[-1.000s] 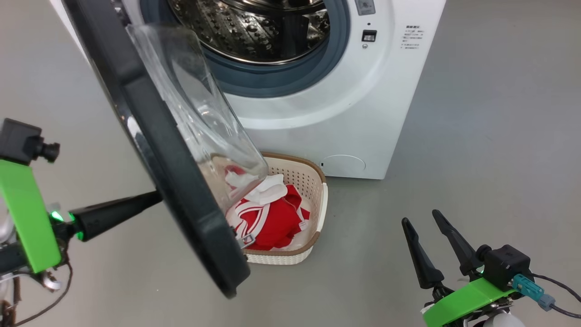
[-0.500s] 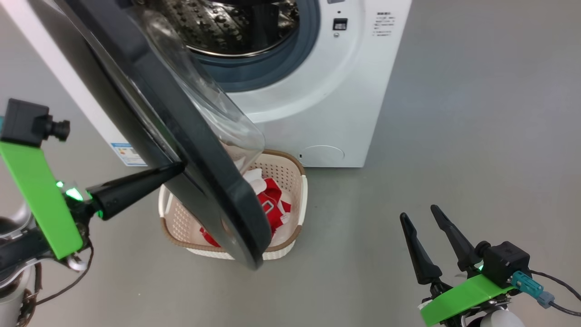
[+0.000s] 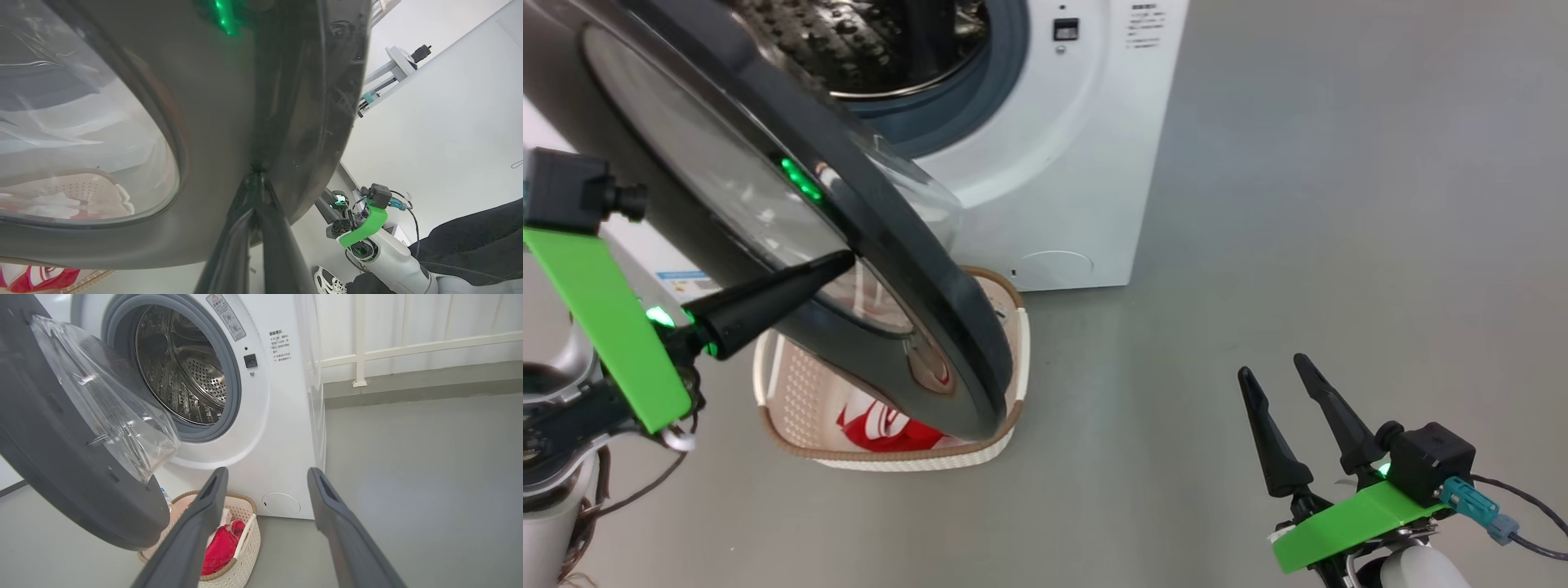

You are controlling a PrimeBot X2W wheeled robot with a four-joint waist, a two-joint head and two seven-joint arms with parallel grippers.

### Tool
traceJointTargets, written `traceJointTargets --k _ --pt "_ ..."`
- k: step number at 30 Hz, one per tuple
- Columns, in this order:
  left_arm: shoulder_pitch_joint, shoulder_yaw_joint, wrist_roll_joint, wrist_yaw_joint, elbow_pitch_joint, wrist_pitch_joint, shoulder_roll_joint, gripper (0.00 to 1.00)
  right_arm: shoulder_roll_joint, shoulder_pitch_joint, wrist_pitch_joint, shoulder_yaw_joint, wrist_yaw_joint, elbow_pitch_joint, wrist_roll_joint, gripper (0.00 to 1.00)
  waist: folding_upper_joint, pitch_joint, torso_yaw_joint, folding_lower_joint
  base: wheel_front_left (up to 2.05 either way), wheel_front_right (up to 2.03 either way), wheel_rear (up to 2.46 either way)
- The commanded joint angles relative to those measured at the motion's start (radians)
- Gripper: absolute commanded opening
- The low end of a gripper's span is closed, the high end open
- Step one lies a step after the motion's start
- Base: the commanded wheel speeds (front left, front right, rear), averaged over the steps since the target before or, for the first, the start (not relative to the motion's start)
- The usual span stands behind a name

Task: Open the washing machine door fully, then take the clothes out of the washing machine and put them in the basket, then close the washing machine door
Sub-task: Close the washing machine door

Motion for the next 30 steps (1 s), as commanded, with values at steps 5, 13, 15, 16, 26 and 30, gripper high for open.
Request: traceJointTargets --k 5,13,15,16,26,30 --pt "-0.077 0.011 0.013 -0.004 0.014 -0.053 0.053 0.00 0.010 -0.017 -0.005 0.016 0.002 -0.028 -0.003 1.00 0.0000 0.008 -0.051 0.0000 0.00 0.00 0.00" --pt "-0.106 -0.016 0.004 -0.004 0.052 -0.110 0.073 0.00 0.021 -0.013 -0.005 0.016 0.002 -0.031 0.000 1.00 0.0000 0.012 -0.097 0.0000 0.00 0.00 0.00" --pt "-0.114 -0.022 -0.001 -0.004 0.063 -0.124 0.079 0.00 0.024 -0.012 -0.005 0.016 0.002 -0.033 0.000 1.00 0.0000 0.016 -0.107 0.0000 0.00 0.00 0.00" --pt "-0.117 -0.026 -0.003 -0.004 0.067 -0.129 0.083 0.00 0.025 -0.012 -0.005 0.017 0.002 -0.033 0.000 1.00 0.0000 0.017 -0.113 0.0000 0.00 0.00 0.00" --pt "-0.172 -0.057 -0.006 -0.004 0.124 -0.206 0.107 0.00 0.036 -0.018 -0.005 0.017 0.002 -0.038 -0.001 1.00 0.0000 0.040 -0.158 0.0000 0.00 0.00 0.00" --pt "-0.200 -0.071 -0.007 -0.004 0.152 -0.236 0.113 0.00 0.039 -0.023 -0.005 0.020 0.002 -0.040 -0.002 1.00 0.0000 0.050 -0.173 0.0000 0.00 0.00 0.00"
